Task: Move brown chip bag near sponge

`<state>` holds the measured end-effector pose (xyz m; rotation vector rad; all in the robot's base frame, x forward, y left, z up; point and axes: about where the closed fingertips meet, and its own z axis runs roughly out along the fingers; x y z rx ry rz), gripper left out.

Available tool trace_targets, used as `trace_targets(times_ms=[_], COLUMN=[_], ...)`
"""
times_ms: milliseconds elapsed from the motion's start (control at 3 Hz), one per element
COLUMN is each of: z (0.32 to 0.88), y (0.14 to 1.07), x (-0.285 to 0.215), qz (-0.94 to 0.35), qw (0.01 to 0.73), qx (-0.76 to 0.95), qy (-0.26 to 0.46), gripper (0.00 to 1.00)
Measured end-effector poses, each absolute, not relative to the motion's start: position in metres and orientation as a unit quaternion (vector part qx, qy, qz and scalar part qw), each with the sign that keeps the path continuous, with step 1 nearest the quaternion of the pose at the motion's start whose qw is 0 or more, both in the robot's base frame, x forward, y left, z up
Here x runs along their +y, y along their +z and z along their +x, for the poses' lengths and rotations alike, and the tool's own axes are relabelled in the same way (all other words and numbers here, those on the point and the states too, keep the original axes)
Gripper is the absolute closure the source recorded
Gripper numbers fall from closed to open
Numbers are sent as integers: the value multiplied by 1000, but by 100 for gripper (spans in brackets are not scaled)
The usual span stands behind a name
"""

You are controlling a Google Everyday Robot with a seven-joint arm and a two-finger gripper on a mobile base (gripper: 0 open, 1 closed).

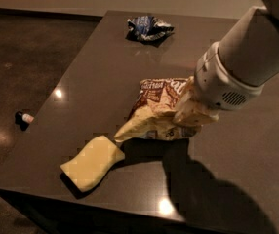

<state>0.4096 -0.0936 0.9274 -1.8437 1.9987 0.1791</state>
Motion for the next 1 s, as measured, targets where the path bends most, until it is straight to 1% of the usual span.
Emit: trace_targets(times_ms=[333,667,1000], z=[386,387,386], y=[925,928,933], x=[-83,-82,-79], qz=[-674,-674,-676], qw=[204,206,210], qx=[707,706,703], qy=[70,67,62], gripper=[74,51,20])
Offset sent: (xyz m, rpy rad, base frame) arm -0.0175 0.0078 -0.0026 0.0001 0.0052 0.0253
